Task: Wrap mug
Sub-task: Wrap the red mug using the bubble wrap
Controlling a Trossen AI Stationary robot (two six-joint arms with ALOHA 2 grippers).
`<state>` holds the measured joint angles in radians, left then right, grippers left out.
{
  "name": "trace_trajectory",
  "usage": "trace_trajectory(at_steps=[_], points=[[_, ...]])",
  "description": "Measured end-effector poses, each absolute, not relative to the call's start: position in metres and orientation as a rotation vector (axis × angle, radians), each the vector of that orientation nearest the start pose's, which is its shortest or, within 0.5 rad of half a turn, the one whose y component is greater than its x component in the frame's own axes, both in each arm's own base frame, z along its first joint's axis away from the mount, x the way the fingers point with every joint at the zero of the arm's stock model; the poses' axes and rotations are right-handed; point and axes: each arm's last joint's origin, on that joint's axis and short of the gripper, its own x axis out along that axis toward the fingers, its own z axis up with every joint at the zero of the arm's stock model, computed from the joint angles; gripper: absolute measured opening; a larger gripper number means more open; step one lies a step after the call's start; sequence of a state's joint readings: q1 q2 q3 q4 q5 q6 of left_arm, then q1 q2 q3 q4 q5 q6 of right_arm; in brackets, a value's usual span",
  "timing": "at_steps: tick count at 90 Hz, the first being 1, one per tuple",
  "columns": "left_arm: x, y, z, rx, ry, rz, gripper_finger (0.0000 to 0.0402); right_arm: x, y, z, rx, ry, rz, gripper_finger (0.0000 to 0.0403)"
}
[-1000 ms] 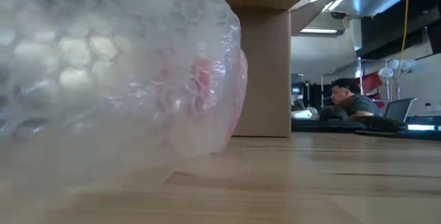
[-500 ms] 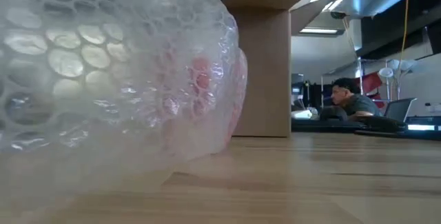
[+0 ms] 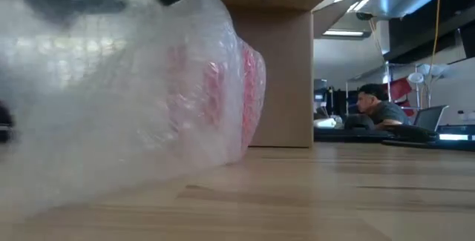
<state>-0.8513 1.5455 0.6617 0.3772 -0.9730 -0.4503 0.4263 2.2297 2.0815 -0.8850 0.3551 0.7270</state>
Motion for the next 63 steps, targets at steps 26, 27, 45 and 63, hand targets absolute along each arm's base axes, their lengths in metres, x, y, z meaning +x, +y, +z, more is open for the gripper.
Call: trace_trajectory(at_steps=[26,27,45,63], points=[[0.199,-0.211,0.175,-0.094,0.271,0.146,0.0105,0.435,0.171,0.247,0.297,1.019,-0.427,0.0],[0.198,-0.211,0.175,-0.097,0.271,0.143,0.0105,0.435,0.17,0.247,0.296,1.02,-0.43,0.0],[0.186,-0.219,0.171,-0.123,0.298,0.111,0.0105,0.441,0.156,0.24,0.343,1.091,-0.409,0.0],[0.173,-0.215,0.155,-0.22,0.43,0.153,0.0105,0.45,0.148,0.218,0.33,1.188,-0.359,0.0]])
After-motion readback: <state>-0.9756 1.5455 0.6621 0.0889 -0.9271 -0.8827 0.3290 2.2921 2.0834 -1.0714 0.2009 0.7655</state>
